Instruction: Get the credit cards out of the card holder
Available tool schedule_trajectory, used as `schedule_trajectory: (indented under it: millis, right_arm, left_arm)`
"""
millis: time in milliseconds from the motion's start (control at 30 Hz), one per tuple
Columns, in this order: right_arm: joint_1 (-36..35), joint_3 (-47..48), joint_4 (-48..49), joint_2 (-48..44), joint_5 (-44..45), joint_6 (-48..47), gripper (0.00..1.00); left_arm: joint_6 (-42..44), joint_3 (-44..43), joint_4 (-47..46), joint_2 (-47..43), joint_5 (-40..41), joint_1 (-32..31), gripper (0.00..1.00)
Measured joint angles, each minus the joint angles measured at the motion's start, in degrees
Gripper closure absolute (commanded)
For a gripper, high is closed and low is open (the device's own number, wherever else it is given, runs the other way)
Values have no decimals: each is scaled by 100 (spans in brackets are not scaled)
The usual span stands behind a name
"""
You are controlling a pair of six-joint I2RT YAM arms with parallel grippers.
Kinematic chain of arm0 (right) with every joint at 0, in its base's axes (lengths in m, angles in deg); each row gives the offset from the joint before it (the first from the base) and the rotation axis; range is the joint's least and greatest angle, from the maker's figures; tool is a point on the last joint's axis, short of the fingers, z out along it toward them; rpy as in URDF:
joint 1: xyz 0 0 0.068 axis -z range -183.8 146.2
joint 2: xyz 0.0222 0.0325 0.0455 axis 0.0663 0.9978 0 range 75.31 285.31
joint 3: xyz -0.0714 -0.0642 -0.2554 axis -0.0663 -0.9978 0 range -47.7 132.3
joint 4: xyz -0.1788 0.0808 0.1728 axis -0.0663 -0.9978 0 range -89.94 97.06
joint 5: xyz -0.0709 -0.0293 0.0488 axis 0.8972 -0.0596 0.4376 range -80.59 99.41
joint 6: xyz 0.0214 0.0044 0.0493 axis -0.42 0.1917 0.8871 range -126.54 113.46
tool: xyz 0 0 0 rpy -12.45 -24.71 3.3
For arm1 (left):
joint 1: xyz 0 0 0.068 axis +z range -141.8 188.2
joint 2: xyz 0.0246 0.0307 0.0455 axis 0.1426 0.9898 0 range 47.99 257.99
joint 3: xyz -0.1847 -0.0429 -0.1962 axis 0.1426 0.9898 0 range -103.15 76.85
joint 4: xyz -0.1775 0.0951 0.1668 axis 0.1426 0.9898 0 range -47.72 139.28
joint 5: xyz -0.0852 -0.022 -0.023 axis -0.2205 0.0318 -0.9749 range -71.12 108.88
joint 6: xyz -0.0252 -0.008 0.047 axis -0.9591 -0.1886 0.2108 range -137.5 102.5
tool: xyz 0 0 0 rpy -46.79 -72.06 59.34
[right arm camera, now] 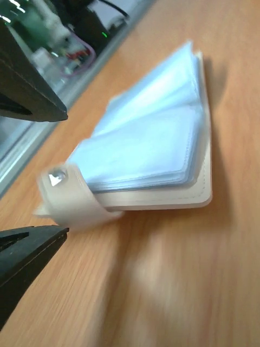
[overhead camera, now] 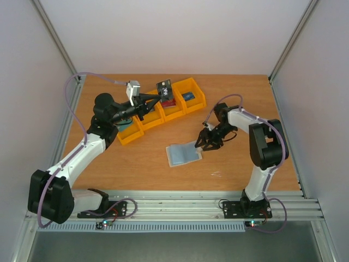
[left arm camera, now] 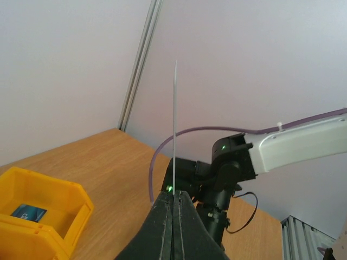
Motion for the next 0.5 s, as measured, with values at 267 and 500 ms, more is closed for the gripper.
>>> schedule_trajectory:
  millis: [267,500]
  right_arm:
    - [24,868,-413,-1482,2039,-31,39]
    - [-660,1974,61,-2750,855,-702,36]
  left_arm:
    - [0,22,-76,-17,-199,-2,100]
    - [-2,20,-256,-17,-525,-26,100]
